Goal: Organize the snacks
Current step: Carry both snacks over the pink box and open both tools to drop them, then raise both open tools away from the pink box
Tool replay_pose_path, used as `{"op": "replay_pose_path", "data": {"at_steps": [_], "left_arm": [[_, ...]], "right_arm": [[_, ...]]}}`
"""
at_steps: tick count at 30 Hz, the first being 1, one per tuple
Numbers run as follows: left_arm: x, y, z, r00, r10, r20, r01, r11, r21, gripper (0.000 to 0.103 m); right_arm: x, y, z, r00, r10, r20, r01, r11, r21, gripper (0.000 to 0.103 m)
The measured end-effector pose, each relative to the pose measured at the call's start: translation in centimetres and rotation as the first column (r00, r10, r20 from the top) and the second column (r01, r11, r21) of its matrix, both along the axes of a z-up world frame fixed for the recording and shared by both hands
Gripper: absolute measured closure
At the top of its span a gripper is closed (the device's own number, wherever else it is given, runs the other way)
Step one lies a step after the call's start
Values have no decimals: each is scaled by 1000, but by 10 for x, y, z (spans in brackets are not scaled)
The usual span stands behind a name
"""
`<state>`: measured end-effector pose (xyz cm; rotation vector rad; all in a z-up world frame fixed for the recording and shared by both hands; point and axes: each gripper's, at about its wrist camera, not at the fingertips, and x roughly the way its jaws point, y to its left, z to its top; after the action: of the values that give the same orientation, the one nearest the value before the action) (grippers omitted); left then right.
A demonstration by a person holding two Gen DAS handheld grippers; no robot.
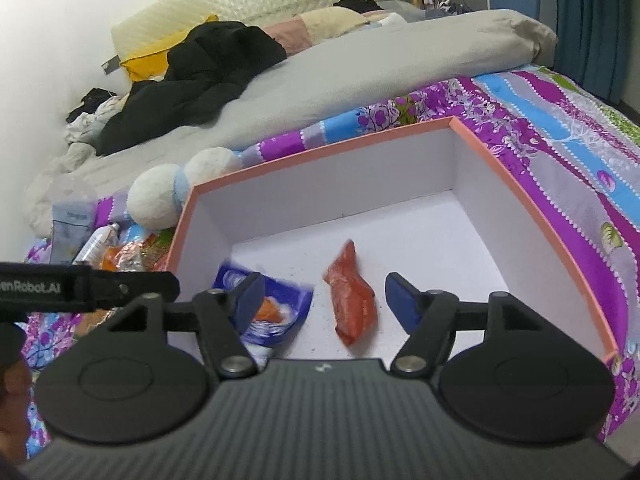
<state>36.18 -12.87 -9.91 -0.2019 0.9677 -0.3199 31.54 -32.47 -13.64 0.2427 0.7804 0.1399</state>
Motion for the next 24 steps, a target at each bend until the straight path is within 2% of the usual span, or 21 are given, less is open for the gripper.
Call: {"op": "replay_pose_path", "data": {"at_steps": [12, 24], "left_arm": [[-94, 20, 57, 995, 22, 95, -22, 1000, -11, 21], [-190, 60, 82, 986, 71, 151, -68, 997, -25, 21]], "right_arm": [[-69, 17, 45, 996, 27, 86, -28, 1000, 12, 34], [-145, 41, 69, 987, 58, 149, -62, 998, 24, 34]]}}
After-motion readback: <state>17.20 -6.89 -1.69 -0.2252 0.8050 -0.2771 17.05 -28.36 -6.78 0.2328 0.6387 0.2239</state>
